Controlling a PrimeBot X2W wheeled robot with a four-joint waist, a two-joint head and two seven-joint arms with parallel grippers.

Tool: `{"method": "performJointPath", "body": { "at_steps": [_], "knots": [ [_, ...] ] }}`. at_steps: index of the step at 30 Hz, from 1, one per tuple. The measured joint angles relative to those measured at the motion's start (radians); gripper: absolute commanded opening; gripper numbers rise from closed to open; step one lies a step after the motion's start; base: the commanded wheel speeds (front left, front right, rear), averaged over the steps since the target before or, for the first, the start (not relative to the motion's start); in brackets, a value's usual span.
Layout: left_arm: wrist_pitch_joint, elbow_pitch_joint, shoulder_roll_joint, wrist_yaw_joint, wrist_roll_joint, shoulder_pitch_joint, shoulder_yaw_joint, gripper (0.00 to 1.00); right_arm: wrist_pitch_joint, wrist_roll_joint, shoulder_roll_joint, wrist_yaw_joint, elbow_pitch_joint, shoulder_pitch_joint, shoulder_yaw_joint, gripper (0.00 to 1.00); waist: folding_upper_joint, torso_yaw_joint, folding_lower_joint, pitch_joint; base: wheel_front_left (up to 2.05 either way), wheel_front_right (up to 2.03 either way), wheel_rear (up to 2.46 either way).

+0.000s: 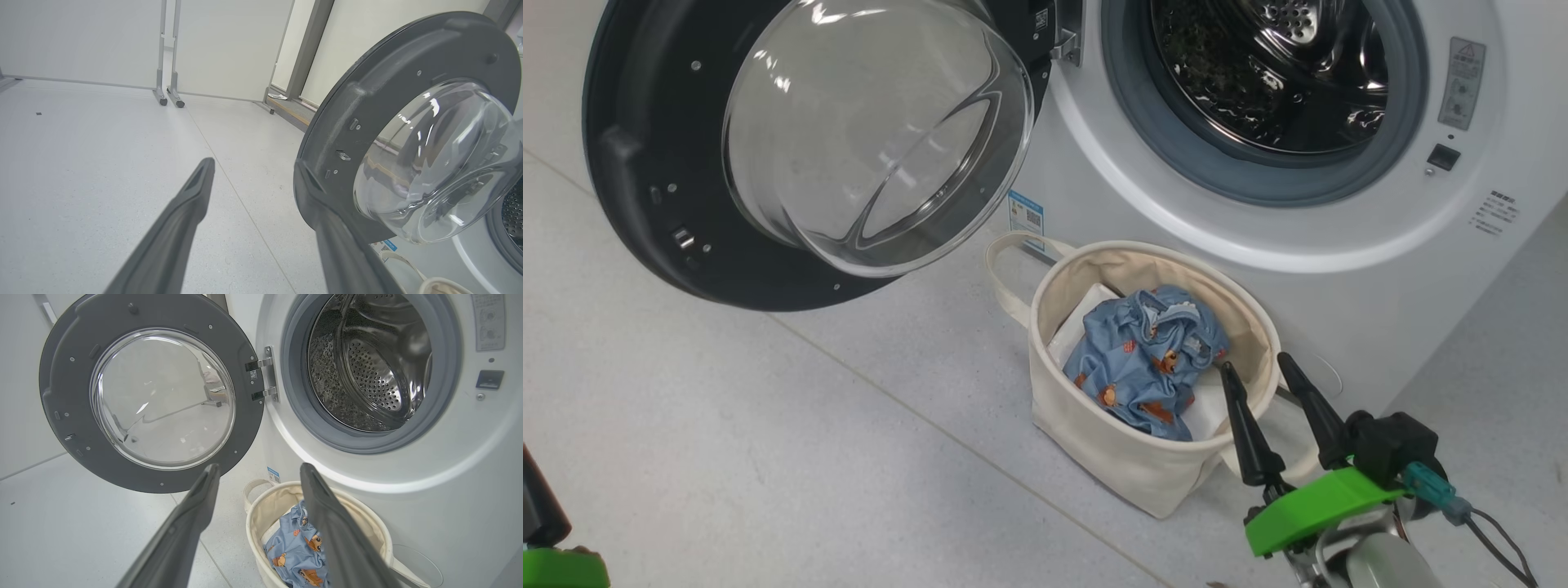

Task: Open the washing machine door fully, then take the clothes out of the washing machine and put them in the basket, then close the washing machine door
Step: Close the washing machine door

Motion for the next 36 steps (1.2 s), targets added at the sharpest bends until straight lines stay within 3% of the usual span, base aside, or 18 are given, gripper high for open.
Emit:
{"method": "performJointPath", "body": {
  "at_steps": [5,6,7,13,18,28,36],
  "knots": [
    [0.003,0.011,0.013,-0.014,-0.013,0.000,0.002,0.98,0.000,0.000,0.000,0.000,0.000,0.001,-0.007,1.00,0.0000,-0.002,0.0000,0.001,0.00,0.00,0.00],
    [0.006,0.013,0.014,-0.021,-0.024,-0.001,0.004,0.26,0.000,0.000,0.000,0.000,0.000,0.001,-0.007,1.00,0.0000,-0.002,0.0000,0.002,0.00,0.00,0.00],
    [0.008,0.013,0.017,-0.026,-0.033,-0.001,0.006,0.03,0.000,0.000,0.000,0.000,0.000,0.001,-0.007,1.00,0.0000,-0.002,0.0000,0.003,0.00,0.00,0.00],
    [0.070,0.036,0.057,-0.091,-0.154,-0.042,0.056,0.00,0.000,-0.003,0.000,0.000,-0.001,0.001,-0.007,1.00,0.0000,-0.001,0.0000,0.015,0.00,0.00,0.00],
    [0.212,0.105,0.089,-0.137,-0.401,-0.148,0.145,0.00,0.000,-0.010,-0.003,0.000,-0.002,0.001,-0.004,1.00,0.0000,-0.003,0.0000,0.033,0.00,0.00,0.00],
    [0.565,0.317,0.216,-0.153,-0.833,-0.375,0.257,0.00,0.000,-0.026,-0.053,0.000,0.000,-0.038,0.028,1.00,0.0000,-0.017,0.0000,0.091,0.00,0.00,0.00],
    [0.702,0.521,0.302,-0.153,-0.916,-0.520,0.269,0.00,0.000,-0.040,-0.105,0.000,0.001,-0.059,0.045,1.00,0.0000,-0.041,0.0000,0.141,0.00,0.00,0.00]
  ]
}}
